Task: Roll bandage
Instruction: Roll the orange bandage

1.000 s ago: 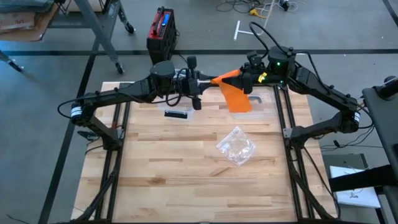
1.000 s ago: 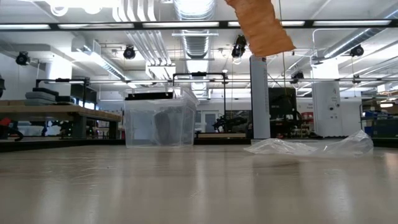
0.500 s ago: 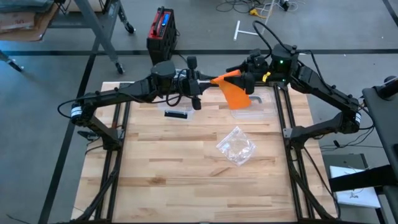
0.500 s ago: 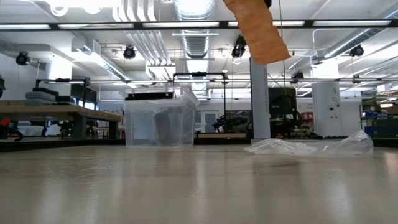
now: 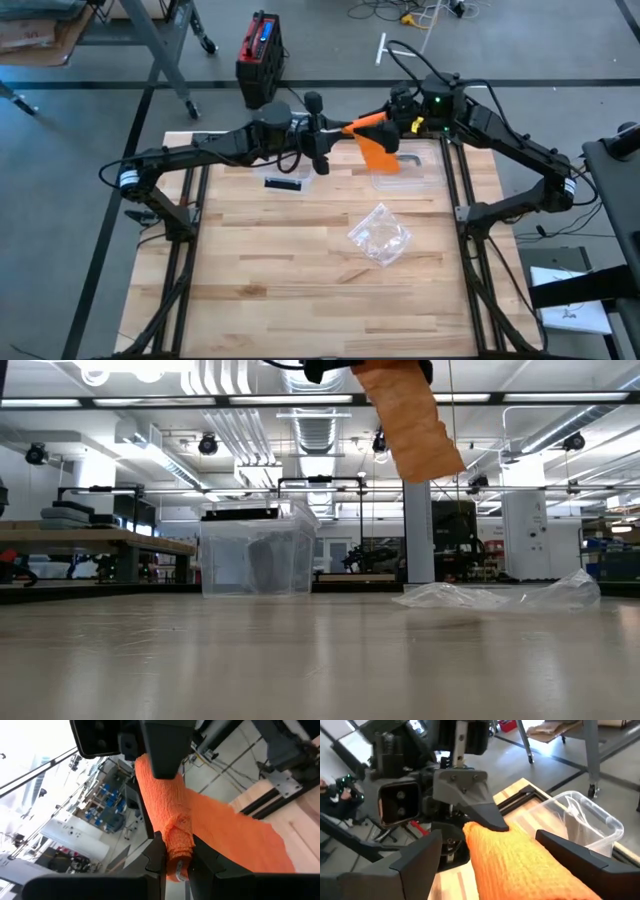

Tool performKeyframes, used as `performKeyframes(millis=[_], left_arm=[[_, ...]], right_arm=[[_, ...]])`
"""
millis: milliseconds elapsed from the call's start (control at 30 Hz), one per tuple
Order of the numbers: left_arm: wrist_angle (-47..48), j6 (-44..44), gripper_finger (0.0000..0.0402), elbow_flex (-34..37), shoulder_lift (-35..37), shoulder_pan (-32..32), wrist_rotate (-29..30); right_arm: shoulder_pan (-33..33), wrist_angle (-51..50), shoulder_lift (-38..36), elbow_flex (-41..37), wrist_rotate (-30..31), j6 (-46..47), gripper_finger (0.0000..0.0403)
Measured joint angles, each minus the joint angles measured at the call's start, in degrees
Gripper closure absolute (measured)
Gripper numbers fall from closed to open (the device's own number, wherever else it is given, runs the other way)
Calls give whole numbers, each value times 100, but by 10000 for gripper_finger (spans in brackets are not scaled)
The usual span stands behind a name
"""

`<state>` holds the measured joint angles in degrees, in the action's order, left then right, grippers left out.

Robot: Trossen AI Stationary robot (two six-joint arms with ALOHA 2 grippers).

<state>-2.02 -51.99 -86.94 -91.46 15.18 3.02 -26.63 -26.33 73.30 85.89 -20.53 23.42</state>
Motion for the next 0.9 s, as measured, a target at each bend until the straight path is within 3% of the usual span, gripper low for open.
performKeyframes(millis=[600, 900], left_arm=[[-204, -6, 357, 2, -33, 0, 78], [-186, 524, 316, 2, -30, 3, 66]], right_arm=[[7, 9, 118, 9, 130, 960, 166], [7, 87, 151, 8, 39, 677, 247]])
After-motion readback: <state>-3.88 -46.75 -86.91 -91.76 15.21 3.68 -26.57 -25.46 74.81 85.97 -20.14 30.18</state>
